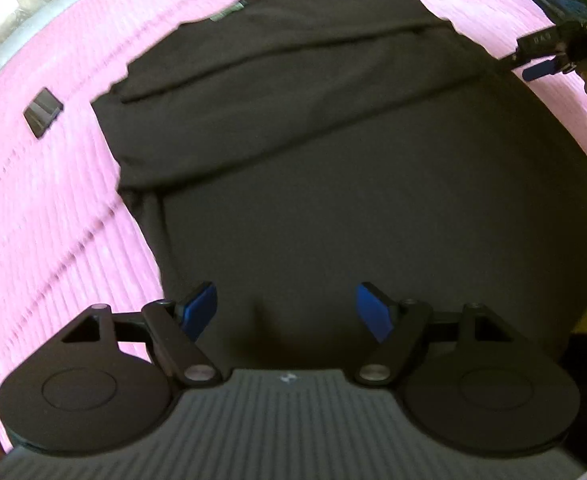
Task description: Fold clothes
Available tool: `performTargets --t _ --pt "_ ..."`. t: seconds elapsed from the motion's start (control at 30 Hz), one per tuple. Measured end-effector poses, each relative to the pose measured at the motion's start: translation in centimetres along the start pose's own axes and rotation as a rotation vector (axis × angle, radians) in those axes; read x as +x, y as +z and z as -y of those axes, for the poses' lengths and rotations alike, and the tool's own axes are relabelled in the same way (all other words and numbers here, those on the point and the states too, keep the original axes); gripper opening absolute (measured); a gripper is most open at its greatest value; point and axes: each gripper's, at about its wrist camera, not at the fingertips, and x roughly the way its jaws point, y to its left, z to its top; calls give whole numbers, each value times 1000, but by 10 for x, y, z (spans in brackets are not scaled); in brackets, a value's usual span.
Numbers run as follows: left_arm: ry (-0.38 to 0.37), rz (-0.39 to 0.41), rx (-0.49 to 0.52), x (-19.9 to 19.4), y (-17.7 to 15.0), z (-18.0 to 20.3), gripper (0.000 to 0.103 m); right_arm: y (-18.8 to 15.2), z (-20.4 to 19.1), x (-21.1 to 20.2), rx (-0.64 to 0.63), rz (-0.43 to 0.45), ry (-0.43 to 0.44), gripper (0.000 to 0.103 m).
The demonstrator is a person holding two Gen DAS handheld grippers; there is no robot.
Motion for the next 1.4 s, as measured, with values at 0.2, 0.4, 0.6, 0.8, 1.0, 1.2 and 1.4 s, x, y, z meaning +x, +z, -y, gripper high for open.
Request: performTargets --t 0.2,0.4,0.6,0.8,1.0,1.2,1.4 --pt "-20 40 126 8 -59 7 74 -56 -14 -22 -94 9 -139 81" --pt "-16 86 203 16 -111 7 73 -88 -60 -36 -361 75 -27 81" --pt "22 167 132 19 -140 4 76 -114 -75 -19 -608 96 13 86" --pt "65 268 75 17 -159 3 82 -122 -65 -20 -649 140 43 89" --pt "154 389 152 14 -178 21 82 -143 -48 -34 -671 209 46 91" --pt "305 443 253 -3 -212 44 81 -184 -28 -62 -679 221 -18 93" --pt "388 416 426 -32 -282 81 82 -235 -23 -93 -806 258 -132 93"
